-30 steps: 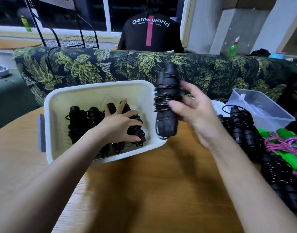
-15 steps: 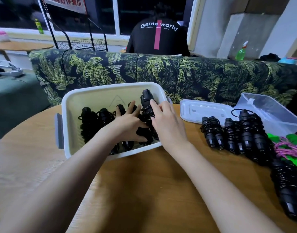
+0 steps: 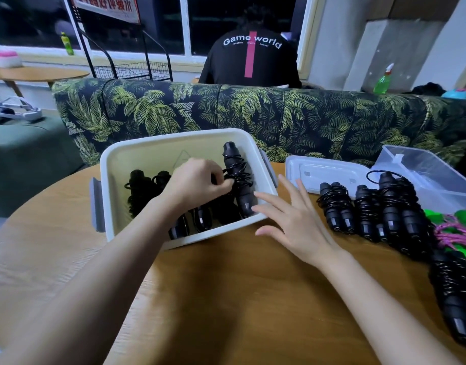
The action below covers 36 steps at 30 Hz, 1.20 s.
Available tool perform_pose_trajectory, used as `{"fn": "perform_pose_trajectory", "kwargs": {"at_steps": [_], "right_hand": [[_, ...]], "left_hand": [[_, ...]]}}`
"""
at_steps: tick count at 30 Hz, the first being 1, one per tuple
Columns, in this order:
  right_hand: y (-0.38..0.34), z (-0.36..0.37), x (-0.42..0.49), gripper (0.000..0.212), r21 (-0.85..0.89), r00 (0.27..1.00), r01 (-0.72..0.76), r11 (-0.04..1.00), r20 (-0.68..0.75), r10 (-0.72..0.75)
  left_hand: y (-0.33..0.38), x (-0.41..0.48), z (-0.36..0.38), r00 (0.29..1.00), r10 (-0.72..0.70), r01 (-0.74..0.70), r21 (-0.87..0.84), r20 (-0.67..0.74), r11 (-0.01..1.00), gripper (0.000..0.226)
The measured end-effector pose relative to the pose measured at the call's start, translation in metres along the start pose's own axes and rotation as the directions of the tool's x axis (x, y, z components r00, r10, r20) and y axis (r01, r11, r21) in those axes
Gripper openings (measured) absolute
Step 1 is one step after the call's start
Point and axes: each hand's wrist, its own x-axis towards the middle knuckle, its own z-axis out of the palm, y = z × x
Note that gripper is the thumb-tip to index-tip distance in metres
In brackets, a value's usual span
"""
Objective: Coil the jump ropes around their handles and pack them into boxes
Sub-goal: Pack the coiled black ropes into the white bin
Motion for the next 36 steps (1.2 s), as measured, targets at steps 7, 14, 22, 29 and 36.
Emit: {"fn": "perform_pose_trajectory", "kwargs": {"at_steps": [7, 14, 22, 29, 36], "right_hand": [[-0.012, 0.017, -0.006, 0.047, 0.172, 0.978, -0.007, 0.985, -0.206, 0.043], [-0.019, 0.022, -0.018, 0.026, 0.302, 0.979, -0.014, 0.953, -0.191, 0.075], [-0.019, 0.021, -0.013, 0.024, 0.277, 0.974, -0.005, 0.961, -0.217, 0.068], [-0.022, 0.016, -0.003, 0.021, 0.292, 0.975, -0.014, 0.956, -0.21, 0.078], [-0.027, 0.019, -0.01, 0.022, 0.314, 0.982, -0.087, 0.946, -0.131, 0.134]], "left_hand": [[0.014, 0.001, 0.023, 0.978, 0.2, -0.207, 0.28, 0.055, 0.937, 0.107], [0.017, -0.004, 0.036, 0.991, 0.117, -0.134, 0.348, 0.068, 0.928, 0.113], [0.021, -0.003, 0.045, 0.989, 0.099, -0.141, 0.501, 0.109, 0.854, 0.111], [0.018, 0.014, 0.045, 0.958, -0.029, -0.102, 0.435, 0.284, 0.895, 0.107], [0.015, 0.01, 0.04, 0.963, 0.088, -0.162, 0.285, 0.255, 0.945, 0.108]]}}
